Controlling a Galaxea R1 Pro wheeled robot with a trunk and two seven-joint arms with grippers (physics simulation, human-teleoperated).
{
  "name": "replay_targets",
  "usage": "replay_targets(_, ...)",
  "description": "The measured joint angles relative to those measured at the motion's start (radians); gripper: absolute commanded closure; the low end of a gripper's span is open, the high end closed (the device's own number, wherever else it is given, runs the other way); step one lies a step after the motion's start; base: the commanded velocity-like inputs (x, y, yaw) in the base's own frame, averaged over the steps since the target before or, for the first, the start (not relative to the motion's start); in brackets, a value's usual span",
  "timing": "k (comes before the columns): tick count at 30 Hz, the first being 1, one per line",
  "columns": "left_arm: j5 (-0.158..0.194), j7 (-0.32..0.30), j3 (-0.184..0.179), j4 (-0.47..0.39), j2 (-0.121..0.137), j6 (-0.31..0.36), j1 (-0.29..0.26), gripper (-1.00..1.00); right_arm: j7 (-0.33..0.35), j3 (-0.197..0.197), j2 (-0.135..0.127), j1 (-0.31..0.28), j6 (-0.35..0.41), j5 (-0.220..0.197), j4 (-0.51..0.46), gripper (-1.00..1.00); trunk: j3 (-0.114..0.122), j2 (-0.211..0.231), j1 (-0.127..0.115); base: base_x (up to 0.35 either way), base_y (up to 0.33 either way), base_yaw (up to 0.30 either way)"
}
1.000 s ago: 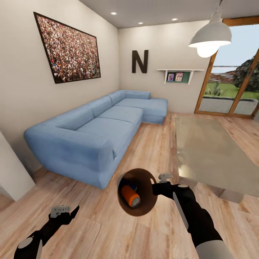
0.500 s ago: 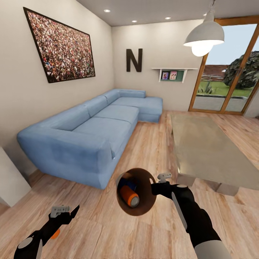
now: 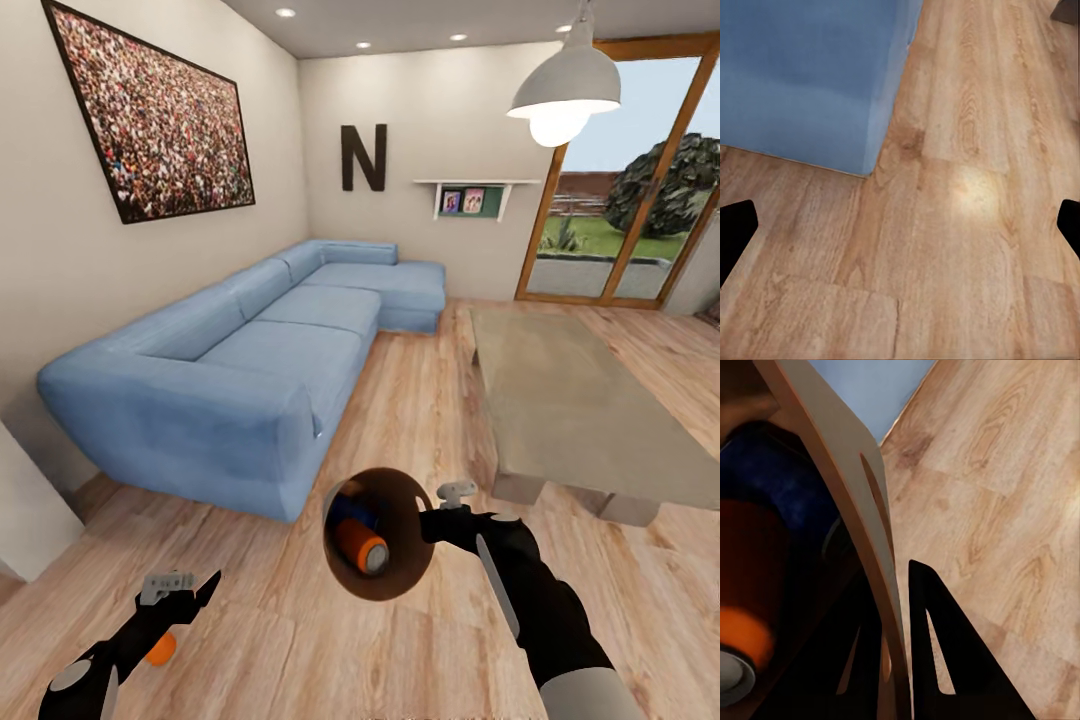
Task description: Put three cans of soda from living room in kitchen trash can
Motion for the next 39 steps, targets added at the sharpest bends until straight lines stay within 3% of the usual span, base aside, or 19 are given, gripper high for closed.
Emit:
replay_targets(23, -0.009, 0.000, -0.002, 0.001, 0.000, 0.000, 0.000, -1.00, 0.000, -0.010, -0.003, 0.000, -0.004, 0.004, -0.003, 1.00, -0.013, 0.000, 0.000, -0.024, 0.316, -0.222)
replay_targets(29, -0.011, -0.002, -0.002, 0.000, 0.000, 0.003, 0.000, -1.00, -0.001, -0.049, -0.003, 0.000, -0.007, 0.011, -0.005, 1.00, -0.015, 0.000, 0.000, -0.121, 0.315, -0.233)
replay_targets(39, -0.070, -0.002, -0.010, 0.001, 0.001, 0.041, -0.001, -1.00, -0.002, -0.077, -0.003, 0.000, -0.007, 0.009, -0.006, 1.00, -0.020, 0.000, 0.000, -0.124, 0.273, -0.205)
